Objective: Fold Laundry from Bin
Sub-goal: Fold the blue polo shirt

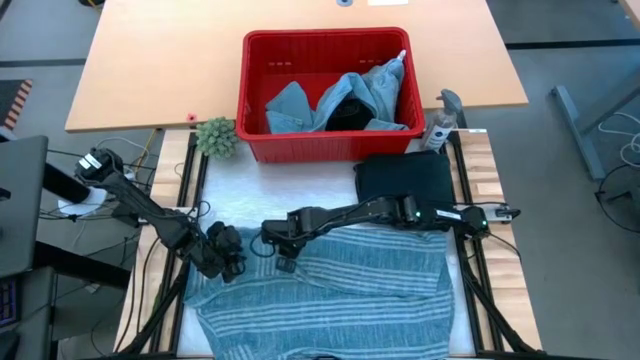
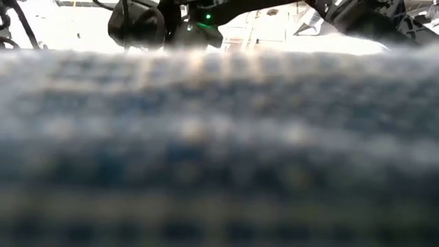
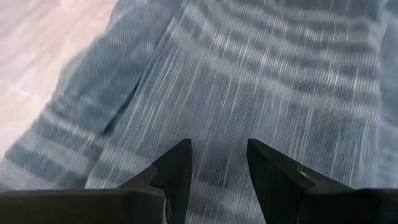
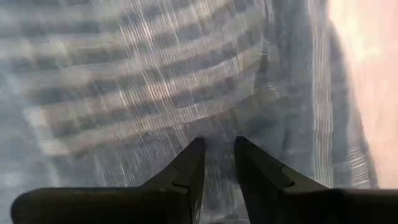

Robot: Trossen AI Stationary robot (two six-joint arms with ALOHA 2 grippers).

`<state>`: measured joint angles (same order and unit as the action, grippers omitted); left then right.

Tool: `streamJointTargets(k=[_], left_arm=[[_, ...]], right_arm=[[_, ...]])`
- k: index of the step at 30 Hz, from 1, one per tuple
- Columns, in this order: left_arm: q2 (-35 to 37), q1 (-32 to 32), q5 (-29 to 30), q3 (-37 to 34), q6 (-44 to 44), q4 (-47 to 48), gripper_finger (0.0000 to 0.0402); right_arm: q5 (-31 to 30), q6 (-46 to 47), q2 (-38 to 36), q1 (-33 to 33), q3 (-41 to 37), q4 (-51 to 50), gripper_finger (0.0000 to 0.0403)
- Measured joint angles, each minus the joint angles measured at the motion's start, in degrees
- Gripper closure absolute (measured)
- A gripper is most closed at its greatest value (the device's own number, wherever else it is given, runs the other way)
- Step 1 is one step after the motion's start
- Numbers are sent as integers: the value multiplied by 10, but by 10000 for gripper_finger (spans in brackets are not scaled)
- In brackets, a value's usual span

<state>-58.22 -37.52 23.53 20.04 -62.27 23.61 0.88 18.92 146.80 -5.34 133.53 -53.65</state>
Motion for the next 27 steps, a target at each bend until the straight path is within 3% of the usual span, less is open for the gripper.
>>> streamJointTargets(k=[8,15,19,22,27], left_arm=[[1,0,-12,-26,-12,-10,259],[1,0,-18,-32,-19,-8,259],[1,0,-17,-32,-20,-7,259],[1,0,-17,-32,-20,-1,259],[1,0,-17,-33,-20,0,259]], right_arm=[[6,-2,2,7,13,5,286],[6,-43,-56,13,9,-8,286],[-15,-53,-93,15,10,-80,286],[-54,-55,-99,7,10,-193,286],[-56,-81,-99,-21,-58,-287,286]])
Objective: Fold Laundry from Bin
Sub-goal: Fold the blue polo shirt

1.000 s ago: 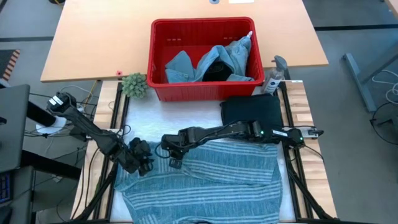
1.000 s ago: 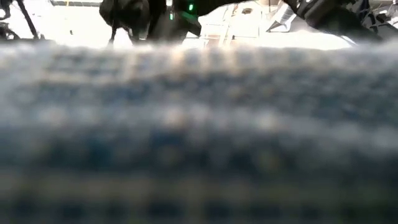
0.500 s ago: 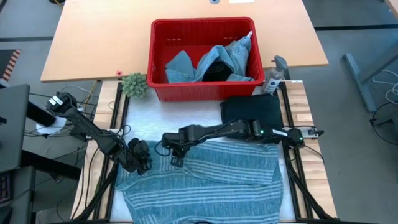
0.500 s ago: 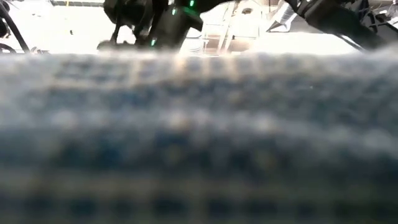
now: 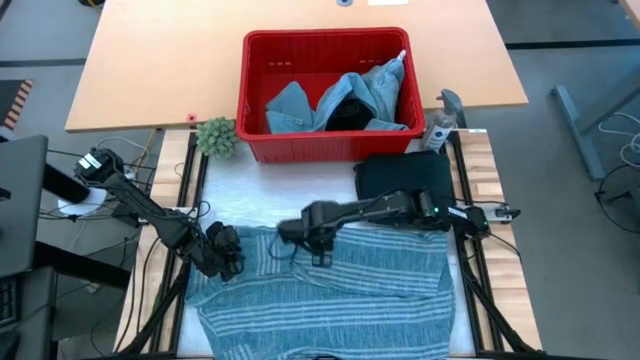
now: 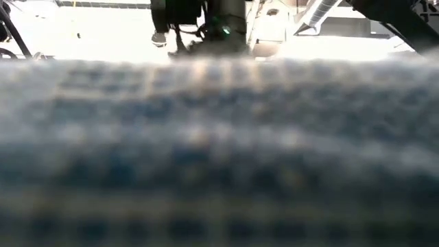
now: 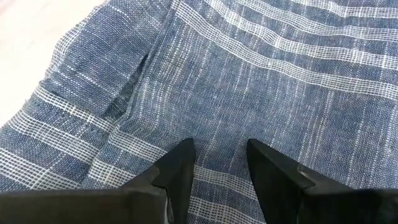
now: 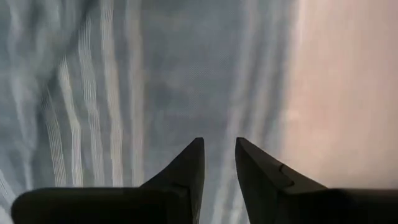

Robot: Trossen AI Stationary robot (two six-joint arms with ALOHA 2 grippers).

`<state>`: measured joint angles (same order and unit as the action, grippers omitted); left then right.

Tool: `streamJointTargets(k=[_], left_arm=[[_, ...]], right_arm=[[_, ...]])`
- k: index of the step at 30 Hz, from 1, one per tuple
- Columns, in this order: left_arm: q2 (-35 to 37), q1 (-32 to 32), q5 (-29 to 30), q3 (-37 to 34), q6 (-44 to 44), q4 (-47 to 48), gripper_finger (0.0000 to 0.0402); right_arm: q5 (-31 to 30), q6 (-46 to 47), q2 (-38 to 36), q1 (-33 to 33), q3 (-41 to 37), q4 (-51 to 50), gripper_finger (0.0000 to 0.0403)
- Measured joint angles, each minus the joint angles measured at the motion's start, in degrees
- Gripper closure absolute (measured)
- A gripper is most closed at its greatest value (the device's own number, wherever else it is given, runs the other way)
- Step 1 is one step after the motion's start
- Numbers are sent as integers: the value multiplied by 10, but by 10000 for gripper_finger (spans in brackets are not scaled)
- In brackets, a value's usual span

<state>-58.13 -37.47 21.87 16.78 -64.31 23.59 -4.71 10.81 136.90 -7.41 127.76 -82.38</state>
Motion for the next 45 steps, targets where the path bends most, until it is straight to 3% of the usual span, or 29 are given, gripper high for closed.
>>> streamJointTargets(k=[9,15,21,27,32,35,40,42,45], left_arm=[[1,12,3,1,2,51,259],[1,47,-3,1,46,54,259],[1,101,-4,0,92,61,259],[4,129,-5,27,147,104,258],[11,136,8,77,188,217,258],[11,137,30,101,173,287,258],[16,134,34,158,212,284,258],[22,127,3,197,261,263,258],[26,107,-113,265,349,256,258]], right_arm=[[3,87,-61,-61,-232,109,286],[1,140,-107,-58,-340,213,286],[-11,134,-124,-11,-361,249,286],[-62,104,-193,15,-366,258,286],[-62,128,-274,9,-362,221,286],[-64,167,-302,-18,-365,187,286],[-59,210,-353,-118,-362,169,286],[-43,238,-359,-175,-363,174,286],[15,310,-375,-261,-363,202,283]])
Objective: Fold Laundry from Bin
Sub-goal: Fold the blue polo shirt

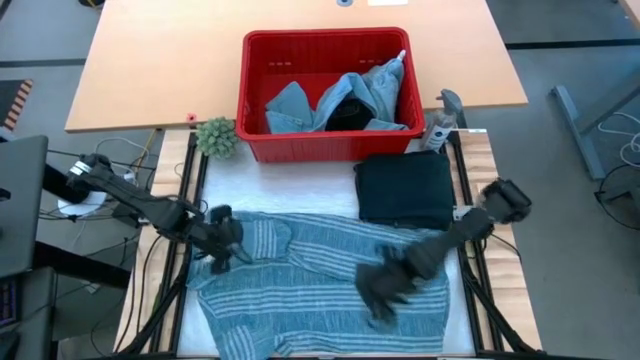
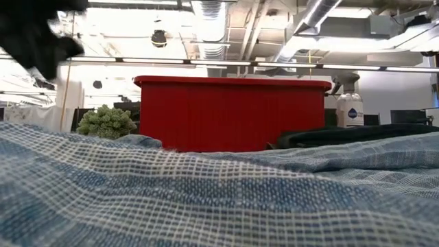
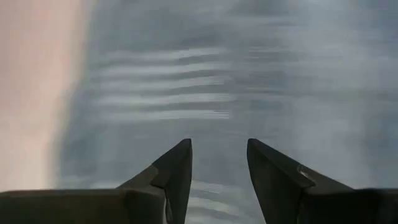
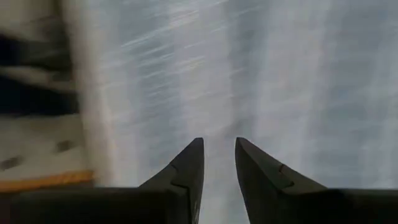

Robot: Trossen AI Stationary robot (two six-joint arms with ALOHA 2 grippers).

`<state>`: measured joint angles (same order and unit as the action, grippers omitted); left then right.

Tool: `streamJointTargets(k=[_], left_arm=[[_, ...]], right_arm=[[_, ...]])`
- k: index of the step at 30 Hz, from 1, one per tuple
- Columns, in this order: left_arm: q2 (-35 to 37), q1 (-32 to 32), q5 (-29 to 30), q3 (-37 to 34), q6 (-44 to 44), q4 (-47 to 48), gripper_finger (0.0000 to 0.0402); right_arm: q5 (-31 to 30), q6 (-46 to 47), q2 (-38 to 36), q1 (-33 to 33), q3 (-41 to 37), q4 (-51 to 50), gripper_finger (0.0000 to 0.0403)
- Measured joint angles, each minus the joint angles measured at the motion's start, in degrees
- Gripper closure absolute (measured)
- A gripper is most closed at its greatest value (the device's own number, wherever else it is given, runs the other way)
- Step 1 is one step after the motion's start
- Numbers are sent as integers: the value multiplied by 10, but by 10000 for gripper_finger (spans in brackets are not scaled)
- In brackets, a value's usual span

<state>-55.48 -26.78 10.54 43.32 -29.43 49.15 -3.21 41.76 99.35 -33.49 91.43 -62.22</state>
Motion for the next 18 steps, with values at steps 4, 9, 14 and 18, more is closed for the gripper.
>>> streamJointTargets(k=[4,9,14,18], left_arm=[[0,-59,-122,89,32,-1,258],[-19,-184,-77,156,39,-1,258],[-79,-307,-29,184,73,0,258],[-145,-374,-29,197,111,-2,256]], right_arm=[[29,127,-1,-100,1,68,272],[17,257,29,-164,1,75,238],[19,294,63,-187,1,83,176],[36,271,80,-185,1,95,139]])
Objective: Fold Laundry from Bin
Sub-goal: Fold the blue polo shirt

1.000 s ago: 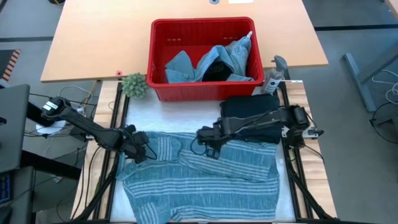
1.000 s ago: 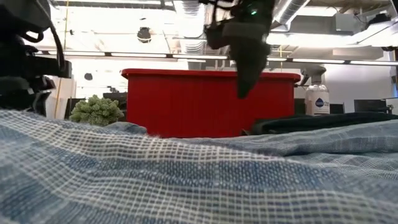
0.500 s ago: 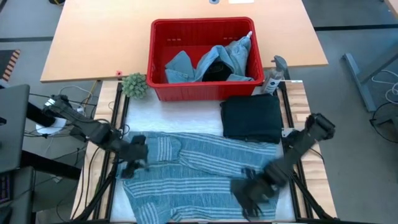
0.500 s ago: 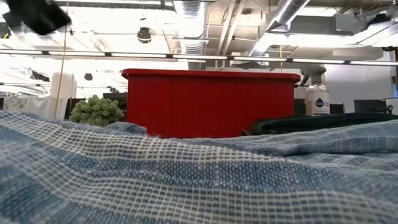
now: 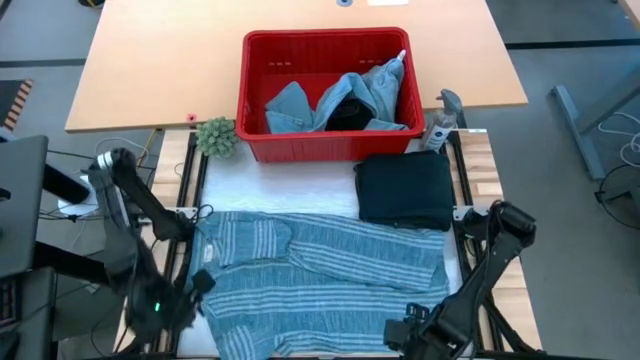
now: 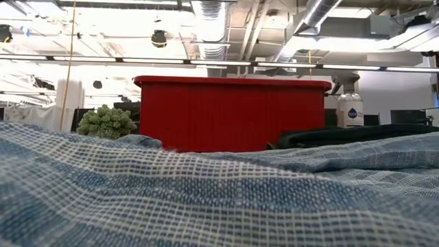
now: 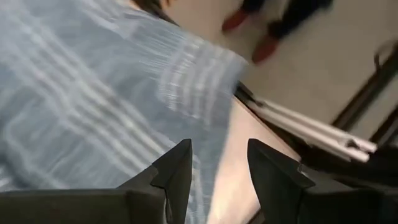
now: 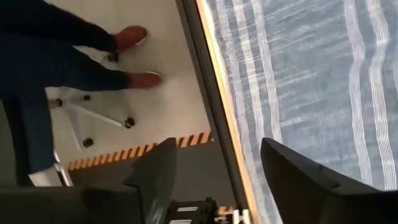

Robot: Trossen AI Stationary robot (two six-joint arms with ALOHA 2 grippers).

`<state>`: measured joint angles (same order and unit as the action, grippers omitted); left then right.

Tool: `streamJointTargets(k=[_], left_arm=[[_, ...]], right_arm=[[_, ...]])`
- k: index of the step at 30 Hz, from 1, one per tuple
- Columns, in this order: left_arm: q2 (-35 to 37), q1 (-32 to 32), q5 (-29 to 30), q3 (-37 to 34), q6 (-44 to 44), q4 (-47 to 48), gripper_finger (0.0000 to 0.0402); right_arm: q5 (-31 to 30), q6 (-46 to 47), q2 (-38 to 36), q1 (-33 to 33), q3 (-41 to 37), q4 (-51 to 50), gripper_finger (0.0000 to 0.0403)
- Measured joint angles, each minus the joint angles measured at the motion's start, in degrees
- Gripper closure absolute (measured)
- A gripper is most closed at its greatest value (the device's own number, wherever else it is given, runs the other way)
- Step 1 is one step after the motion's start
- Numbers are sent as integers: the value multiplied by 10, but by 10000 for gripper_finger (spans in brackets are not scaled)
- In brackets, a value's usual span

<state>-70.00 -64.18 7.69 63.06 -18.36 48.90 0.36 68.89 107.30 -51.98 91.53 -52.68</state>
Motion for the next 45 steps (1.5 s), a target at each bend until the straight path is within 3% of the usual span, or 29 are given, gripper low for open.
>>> streamJointTargets(k=[4,11,18,22,25,30,45], left_arm=[[-66,-23,-21,14,0,-6,241],[-174,-22,-50,46,-6,-101,196],[-263,-21,44,74,-34,-98,171],[-304,-21,49,73,-38,-100,171],[-314,-21,56,73,-53,-101,171],[-315,-19,125,66,-85,-92,171],[-314,-15,138,65,-87,-121,171]], right_arm=[[4,-26,8,-2,0,4,132],[-5,-30,12,-30,0,-39,131],[-66,-10,12,-39,0,-91,131],[-66,1,18,-41,0,-101,131],[-66,5,29,-45,0,-103,131],[-65,31,60,-52,0,-104,131],[-49,57,118,-100,0,-46,131]])
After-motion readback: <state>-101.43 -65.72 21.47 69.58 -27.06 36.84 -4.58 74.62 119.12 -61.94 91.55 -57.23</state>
